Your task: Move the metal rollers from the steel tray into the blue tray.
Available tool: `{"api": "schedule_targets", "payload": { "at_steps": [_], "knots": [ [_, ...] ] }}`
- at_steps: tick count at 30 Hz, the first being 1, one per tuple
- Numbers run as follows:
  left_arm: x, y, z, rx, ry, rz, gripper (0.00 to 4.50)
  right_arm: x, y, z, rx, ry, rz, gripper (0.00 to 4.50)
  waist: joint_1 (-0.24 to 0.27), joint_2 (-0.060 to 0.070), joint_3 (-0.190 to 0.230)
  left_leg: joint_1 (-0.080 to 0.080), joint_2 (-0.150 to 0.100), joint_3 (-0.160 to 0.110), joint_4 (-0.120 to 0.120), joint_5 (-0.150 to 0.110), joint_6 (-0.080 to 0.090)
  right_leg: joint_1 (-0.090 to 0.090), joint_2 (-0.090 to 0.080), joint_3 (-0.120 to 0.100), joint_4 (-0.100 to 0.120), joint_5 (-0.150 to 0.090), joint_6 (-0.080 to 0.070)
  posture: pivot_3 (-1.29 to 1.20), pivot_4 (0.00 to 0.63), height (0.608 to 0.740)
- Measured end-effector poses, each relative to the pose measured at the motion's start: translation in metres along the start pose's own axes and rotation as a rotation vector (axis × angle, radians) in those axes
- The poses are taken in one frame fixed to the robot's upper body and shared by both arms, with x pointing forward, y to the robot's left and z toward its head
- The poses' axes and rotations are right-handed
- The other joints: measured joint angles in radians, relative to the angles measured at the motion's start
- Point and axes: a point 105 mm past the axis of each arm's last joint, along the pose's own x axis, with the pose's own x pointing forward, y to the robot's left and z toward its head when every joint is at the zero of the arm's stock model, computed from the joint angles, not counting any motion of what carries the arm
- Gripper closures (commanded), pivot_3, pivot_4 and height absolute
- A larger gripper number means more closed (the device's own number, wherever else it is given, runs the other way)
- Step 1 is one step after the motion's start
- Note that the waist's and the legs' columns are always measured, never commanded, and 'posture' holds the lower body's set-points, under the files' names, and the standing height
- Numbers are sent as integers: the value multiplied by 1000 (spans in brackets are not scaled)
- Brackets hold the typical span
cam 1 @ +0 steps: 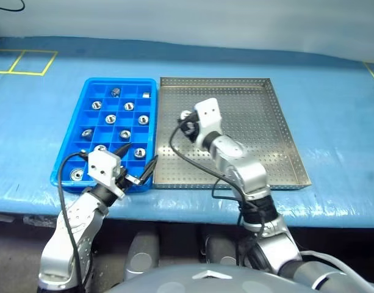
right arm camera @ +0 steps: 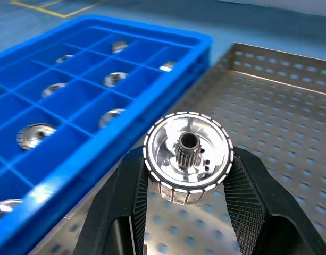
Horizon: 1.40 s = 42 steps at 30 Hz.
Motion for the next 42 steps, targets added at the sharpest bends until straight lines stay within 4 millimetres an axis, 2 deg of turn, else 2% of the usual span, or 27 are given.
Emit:
{"api": "schedule_targets", "payload": {
  "at_steps": [4, 8, 13, 19, 26, 33, 38, 42],
  "knots": [
    [-19, 4, -3, 0, 25, 92, 0, 13, 42, 7, -38, -25, 182, 2806, 49, 0, 0, 0, 0, -1, 0, 0, 0, 0, 0, -2, 0, -4, -6, 527, 150, 740],
    [-33, 4, -2, -2, 35, 150, 0, 15, 75, 6, -66, -32, 322, 2806, 95, -1, 0, 0, 0, -1, 1, 0, 0, 0, 0, -3, -1, -4, -6, 562, 150, 740],
    [-39, 5, -2, -8, 41, 188, 0, 13, 89, -7, -83, 2, 392, 2806, 143, -1, 0, 0, 1, -1, 1, 0, -1, -1, -1, -3, -1, -4, -5, 572, 150, 740],
    [-38, 5, -2, -11, 37, 192, 0, 3, 84, -35, -78, 83, 402, 2806, 191, -1, 0, -3, 1, 0, 1, -1, -2, -3, -1, -3, -2, -5, -6, 568, 150, 740],
    [-32, 1, 3, -7, 12, 165, 0, -11, 74, -38, -110, 106, 402, 2806, 234, -1, 0, -3, 1, 0, 0, -2, -3, -8, -1, -3, -3, -5, -6, 525, 150, 740],
    [-25, 0, 10, 18, -11, 122, 0, -16, 65, -35, -109, 110, 370, 507, 254, -2, 0, -5, 1, 1, 0, -4, -5, -10, -1, -3, -3, -6, -4, 455, 150, 740],
    [-13, -2, 19, 42, -42, 57, 0, -20, 63, -32, -86, 83, 337, 507, 244, -2, 0, -6, 1, 1, 1, -4, -5, -8, 0, -3, -2, -6, -4, 382, 150, 740],
    [1, 1, 24, 43, -63, 19, 0, -29, 40, -22, -18, 18, 223, 507, 230, -1, 0, -6, 1, 1, 3, -3, -6, -7, 0, -4, -1, -6, -5, 273, 150, 740]
  ]
}}
